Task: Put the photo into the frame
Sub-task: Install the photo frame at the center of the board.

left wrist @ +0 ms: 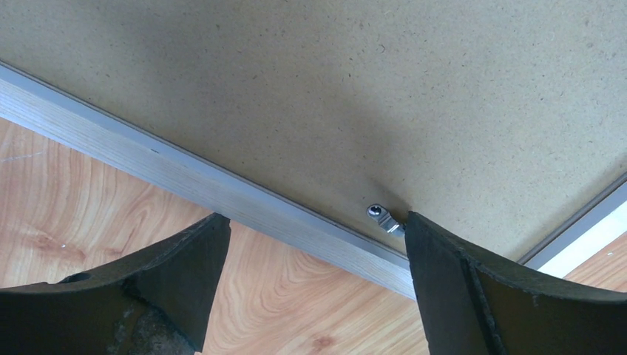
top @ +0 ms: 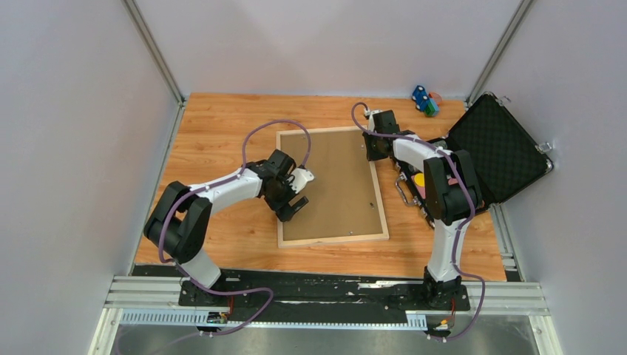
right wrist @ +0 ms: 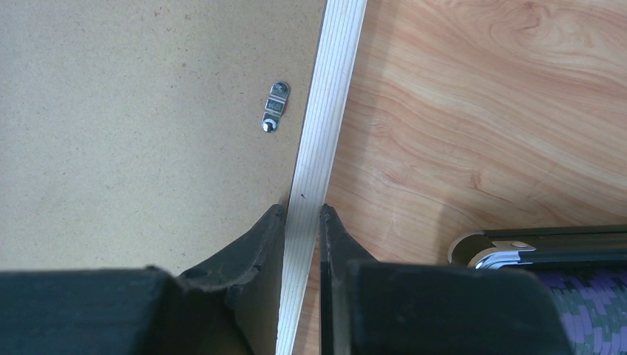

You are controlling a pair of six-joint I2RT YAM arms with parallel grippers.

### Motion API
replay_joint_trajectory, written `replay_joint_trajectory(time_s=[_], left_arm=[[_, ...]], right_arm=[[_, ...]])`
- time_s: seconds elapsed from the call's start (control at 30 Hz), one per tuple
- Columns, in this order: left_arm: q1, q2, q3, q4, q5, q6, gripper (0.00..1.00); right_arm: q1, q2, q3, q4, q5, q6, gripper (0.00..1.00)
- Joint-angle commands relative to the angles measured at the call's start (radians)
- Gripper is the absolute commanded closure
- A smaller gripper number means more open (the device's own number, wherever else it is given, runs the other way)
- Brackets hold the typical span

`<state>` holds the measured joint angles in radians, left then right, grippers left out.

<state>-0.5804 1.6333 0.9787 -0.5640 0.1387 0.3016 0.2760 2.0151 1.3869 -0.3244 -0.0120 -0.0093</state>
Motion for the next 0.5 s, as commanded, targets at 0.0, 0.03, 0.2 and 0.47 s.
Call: replay_joint_trajectory(time_s=[0.0,0.03,0.2,0.47], left_arm=[[-0.006,-0.026,-0.013,-0.015,0.018,0.02,0.07],[-0.006,-0.026,-0.012,-0.014,0.015,0.02,0.09],[-0.006,-0.028,-0.011,0.0,-0.007,0.015,0.18],[-0.007,-0.03,-0.012,0.004,-0.022,0.017,0.31]], right_arm=[[-0.008,0.045,0.007,-0.018,-0.017,-0.021,1.0],[-0.009,0.045,0.007,-0.018,-0.018,-0.021,1.0],[-0.009,0.042,0.006,-0.018,-0.023,-0.02,1.0],[-0.009,0.044,0.005,-0.019,-0.029,-0.02,1.0]])
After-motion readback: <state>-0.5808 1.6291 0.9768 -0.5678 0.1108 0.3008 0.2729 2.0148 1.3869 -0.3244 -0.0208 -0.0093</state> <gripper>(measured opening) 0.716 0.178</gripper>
